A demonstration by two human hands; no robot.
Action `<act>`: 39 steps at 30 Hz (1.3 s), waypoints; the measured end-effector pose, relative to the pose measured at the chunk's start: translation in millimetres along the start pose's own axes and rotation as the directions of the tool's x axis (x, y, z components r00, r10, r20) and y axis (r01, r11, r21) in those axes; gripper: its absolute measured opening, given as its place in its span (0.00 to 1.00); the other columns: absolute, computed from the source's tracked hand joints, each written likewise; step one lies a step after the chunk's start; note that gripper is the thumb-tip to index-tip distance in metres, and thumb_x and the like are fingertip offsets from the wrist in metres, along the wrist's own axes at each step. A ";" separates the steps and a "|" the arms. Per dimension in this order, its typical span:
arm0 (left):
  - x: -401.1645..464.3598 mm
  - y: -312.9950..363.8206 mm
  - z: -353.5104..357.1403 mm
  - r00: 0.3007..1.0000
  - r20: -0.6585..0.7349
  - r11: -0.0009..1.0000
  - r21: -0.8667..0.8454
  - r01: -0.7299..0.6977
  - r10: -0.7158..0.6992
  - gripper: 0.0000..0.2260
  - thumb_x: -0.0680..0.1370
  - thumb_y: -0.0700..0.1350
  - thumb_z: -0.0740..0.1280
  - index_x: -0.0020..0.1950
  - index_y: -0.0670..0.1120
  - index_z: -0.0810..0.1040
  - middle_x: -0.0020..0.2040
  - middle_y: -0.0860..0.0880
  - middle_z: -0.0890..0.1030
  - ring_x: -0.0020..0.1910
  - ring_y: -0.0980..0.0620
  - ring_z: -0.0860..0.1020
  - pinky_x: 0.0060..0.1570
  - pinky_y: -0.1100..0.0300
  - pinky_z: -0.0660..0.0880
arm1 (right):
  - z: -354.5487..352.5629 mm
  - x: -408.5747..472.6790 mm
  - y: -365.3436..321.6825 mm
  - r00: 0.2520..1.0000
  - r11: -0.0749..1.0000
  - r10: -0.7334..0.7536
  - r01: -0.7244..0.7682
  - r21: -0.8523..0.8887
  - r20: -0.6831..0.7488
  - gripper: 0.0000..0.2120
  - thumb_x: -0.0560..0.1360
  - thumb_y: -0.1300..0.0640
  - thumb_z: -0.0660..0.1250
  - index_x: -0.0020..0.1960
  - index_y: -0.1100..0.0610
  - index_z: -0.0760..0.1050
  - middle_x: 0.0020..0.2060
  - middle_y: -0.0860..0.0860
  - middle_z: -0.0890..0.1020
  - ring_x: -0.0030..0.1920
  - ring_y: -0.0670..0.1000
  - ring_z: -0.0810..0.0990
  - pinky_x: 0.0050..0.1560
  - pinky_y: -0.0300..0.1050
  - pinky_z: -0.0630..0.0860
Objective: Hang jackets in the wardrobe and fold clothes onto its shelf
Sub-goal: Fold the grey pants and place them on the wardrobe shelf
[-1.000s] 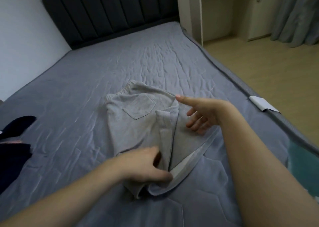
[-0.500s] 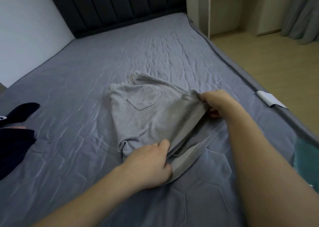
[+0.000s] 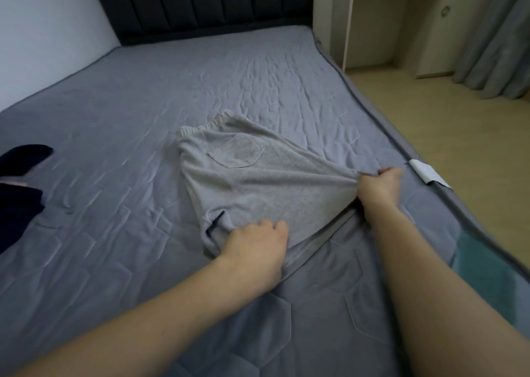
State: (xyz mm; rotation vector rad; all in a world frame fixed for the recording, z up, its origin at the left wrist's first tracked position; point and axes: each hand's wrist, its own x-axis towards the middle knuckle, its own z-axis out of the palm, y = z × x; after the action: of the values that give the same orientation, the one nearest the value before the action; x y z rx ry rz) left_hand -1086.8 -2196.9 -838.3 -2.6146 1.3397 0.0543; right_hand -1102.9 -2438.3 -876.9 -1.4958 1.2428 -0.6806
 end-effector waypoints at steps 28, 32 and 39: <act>-10.4 -117.8 31.8 0.899 -0.410 0.963 0.265 -0.046 0.156 0.02 0.67 0.43 0.63 0.35 0.47 0.74 0.31 0.47 0.75 0.29 0.44 0.76 0.26 0.57 0.69 | 108.3 -52.3 13.3 0.737 0.464 -0.310 0.668 -0.581 0.600 0.31 0.77 0.35 0.42 0.78 0.42 0.47 0.79 0.49 0.45 0.77 0.53 0.39 0.72 0.58 0.30; -32.7 -128.5 36.8 0.973 -0.232 0.983 0.179 0.037 0.005 0.14 0.78 0.53 0.58 0.42 0.46 0.77 0.38 0.45 0.81 0.38 0.42 0.81 0.32 0.55 0.72 | 102.9 -52.2 15.0 0.725 0.455 -0.321 0.683 -0.572 0.610 0.32 0.77 0.33 0.42 0.78 0.43 0.47 0.79 0.49 0.45 0.77 0.51 0.39 0.72 0.57 0.30; -44.9 -71.6 15.5 0.881 -0.298 0.929 0.068 -0.364 0.367 0.10 0.71 0.50 0.60 0.51 0.50 0.71 0.48 0.51 0.72 0.44 0.50 0.72 0.38 0.56 0.72 | 97.4 -45.2 10.9 0.699 0.443 -0.344 0.710 -0.548 0.628 0.33 0.78 0.34 0.45 0.78 0.47 0.49 0.79 0.49 0.48 0.78 0.51 0.42 0.74 0.56 0.34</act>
State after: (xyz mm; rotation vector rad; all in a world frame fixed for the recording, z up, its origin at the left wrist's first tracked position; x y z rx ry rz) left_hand -1054.6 -2117.3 -836.3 -2.3924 1.9196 -0.3152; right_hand -1034.4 -2361.5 -909.0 -2.6913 0.6516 -0.1266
